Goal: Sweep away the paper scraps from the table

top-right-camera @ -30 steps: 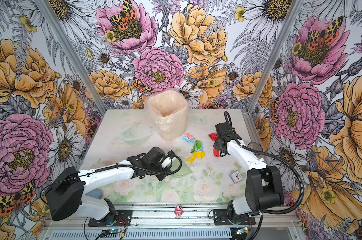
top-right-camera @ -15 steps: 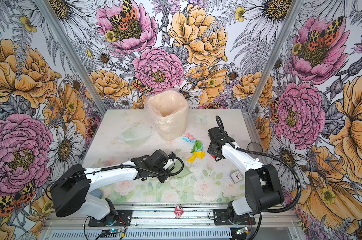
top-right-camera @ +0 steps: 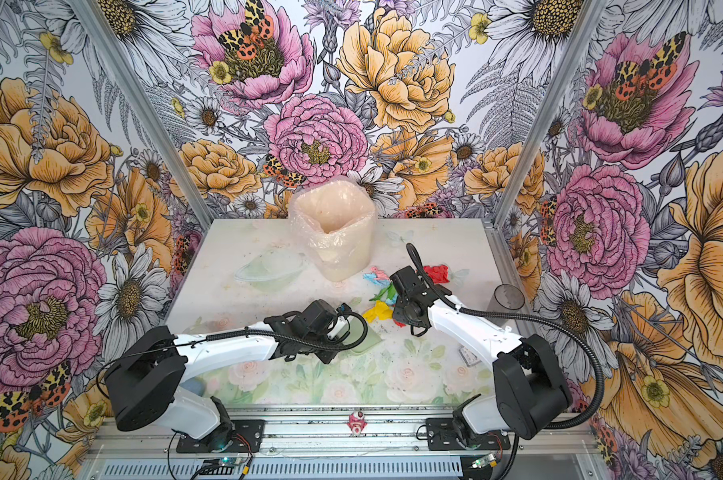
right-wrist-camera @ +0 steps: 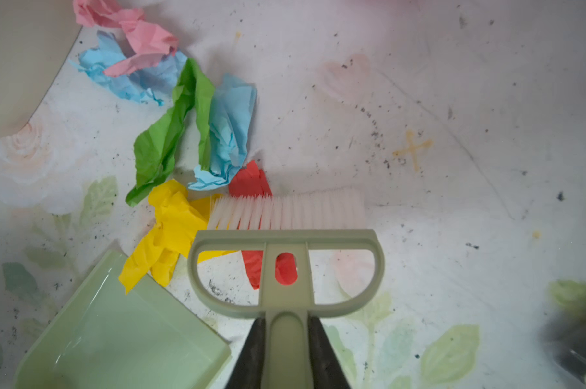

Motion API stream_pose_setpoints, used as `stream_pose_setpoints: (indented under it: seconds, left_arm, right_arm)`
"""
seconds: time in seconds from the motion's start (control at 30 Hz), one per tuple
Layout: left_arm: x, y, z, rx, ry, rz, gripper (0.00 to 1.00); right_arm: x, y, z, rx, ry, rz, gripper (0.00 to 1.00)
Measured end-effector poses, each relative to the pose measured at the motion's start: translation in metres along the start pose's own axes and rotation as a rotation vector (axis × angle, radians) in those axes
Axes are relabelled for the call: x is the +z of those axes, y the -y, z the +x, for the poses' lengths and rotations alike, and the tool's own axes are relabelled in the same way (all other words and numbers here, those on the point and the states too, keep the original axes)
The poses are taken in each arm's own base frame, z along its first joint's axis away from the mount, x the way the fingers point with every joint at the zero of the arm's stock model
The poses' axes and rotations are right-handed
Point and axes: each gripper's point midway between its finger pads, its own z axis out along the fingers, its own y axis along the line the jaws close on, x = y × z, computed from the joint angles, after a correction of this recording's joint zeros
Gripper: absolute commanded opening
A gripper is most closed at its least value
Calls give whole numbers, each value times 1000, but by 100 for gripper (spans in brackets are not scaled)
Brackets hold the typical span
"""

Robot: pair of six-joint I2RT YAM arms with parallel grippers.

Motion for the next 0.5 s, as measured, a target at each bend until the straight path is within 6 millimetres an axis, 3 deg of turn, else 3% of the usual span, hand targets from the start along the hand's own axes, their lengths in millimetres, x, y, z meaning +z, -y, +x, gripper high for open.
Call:
stream_pose_setpoints:
  seconds: [0.5]
  left_arm:
    - [12, 3, 6, 7, -25, 5, 0]
  right_arm:
    - [-4, -28, 27, -79, -81, -95, 0]
